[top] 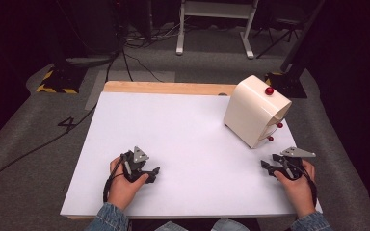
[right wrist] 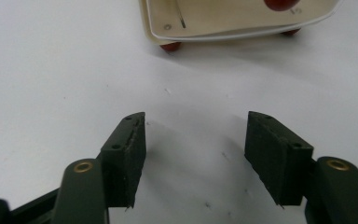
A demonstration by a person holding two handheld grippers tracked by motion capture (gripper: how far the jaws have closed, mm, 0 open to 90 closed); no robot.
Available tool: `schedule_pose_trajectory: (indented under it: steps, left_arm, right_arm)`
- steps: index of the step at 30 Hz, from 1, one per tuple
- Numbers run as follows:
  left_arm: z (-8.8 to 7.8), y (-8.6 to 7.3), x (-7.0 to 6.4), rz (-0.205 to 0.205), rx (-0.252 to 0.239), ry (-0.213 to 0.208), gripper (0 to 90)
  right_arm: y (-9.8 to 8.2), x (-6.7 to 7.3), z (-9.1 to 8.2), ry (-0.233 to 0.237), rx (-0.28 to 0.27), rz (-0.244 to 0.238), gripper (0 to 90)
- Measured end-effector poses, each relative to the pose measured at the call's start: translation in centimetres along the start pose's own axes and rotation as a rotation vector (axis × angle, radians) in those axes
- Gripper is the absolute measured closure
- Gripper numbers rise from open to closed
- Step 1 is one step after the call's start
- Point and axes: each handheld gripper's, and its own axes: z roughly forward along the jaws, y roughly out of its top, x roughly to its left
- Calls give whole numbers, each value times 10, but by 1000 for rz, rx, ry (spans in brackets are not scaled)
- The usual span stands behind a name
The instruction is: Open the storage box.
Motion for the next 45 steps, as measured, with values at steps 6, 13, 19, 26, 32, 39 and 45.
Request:
schedule_pose_trajectory:
  steps: [6,13,19,26,32,39,45]
  left_arm:
    - [1,0,1,-6,4,-6,226]
    - [0,0,1,-7,6,-10,225]
    - [1,1,1,-6,4,-11,223]
    - [1,0,1,-1,1,-6,223]
    - [1,0,1,0,-6,-4,223]
    - [1,0,1,3,-5,-4,223]
    - [1,0,1,-3,-5,-6,223]
  right_arm:
    - [3,1,-20,33,-42,-18,474]
    - [14,-3,-36,69,-100,-54,543]
    - [29,-10,-36,146,-214,-84,537]
    - [32,-36,-18,58,-186,-26,598]
    - [35,-44,1,79,-186,-9,649]
    - [35,-48,10,84,-191,-1,736]
    - [35,-48,10,77,-195,0,739]
